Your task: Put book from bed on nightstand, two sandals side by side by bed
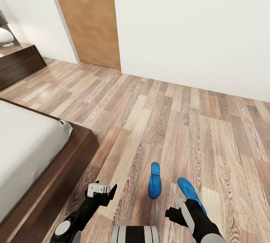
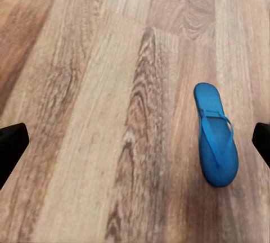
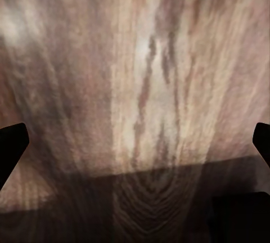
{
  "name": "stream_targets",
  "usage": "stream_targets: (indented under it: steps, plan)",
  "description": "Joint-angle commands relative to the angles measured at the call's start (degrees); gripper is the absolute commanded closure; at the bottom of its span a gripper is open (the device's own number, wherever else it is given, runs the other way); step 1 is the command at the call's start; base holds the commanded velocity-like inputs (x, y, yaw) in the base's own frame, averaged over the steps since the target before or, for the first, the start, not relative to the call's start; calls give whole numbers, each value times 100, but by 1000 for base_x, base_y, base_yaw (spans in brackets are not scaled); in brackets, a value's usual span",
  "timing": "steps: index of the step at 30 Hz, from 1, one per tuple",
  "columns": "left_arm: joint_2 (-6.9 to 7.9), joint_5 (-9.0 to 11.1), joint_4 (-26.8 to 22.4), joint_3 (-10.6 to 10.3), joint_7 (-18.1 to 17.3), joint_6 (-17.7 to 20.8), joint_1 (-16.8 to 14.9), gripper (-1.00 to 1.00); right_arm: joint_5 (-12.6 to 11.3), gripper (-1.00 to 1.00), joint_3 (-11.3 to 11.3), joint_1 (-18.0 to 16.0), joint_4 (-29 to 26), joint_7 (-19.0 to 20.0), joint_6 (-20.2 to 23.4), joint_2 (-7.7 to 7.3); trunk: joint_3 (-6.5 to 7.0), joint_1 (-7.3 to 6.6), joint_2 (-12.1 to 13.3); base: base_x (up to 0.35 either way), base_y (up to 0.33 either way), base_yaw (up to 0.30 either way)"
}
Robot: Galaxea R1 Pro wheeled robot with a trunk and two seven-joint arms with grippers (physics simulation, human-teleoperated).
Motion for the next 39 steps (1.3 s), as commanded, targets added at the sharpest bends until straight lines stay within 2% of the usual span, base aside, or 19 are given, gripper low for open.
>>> stream_targets:
  steps: [1, 22, 39]
  plan:
    - [-4, 61, -7, 5, -9, 42, -2, -100, -15, -100, -26, -2, -12, -22, 22, 7, -4, -1, -2, 0, 0, 0]
    - [-3, 63, -12, -3, 3, 40, -3, -100, -20, -100, -26, -2, -16, -17, 10, 7, -4, -1, -2, 6, 0, 0]
    - [-7, 63, -12, -3, 3, 42, -3, -100, -24, -100, -18, -2, -11, -15, 10, 7, -4, -1, -2, 184, 0, 0]
